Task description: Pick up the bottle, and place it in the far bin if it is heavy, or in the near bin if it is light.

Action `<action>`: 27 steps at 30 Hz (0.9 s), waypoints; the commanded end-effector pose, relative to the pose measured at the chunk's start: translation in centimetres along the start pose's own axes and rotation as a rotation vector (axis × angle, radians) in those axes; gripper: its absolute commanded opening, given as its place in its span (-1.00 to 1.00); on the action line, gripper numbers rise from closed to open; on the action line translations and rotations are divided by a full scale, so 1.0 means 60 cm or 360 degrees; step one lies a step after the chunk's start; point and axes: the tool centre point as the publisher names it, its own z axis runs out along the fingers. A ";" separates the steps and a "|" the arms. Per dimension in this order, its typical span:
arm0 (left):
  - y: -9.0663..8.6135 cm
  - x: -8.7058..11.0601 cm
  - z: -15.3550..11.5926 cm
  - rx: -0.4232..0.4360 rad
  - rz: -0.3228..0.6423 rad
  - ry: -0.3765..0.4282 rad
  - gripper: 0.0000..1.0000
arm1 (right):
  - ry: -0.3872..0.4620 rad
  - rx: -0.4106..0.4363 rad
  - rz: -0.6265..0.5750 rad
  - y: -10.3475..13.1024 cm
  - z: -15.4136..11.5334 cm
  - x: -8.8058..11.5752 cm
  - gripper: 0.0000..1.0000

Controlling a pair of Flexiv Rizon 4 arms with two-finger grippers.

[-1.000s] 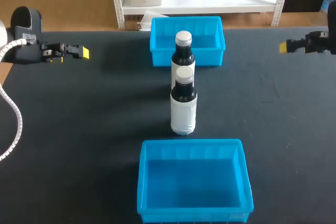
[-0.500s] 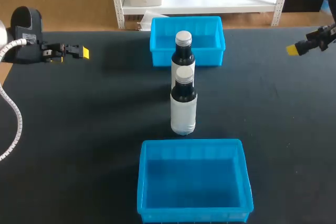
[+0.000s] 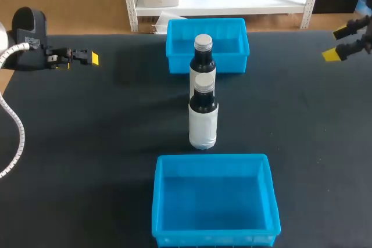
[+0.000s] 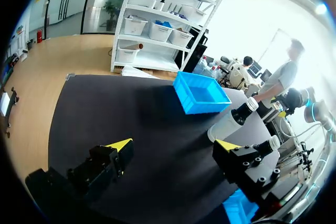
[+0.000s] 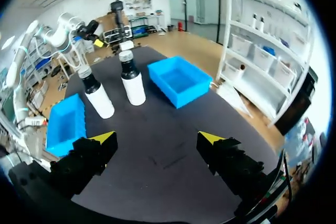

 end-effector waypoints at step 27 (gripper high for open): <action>0.000 0.000 0.000 0.0000 0.0000 0.0000 1.00 | -0.0092 -0.0353 -0.0453 0.154 0.140 -0.073 1.00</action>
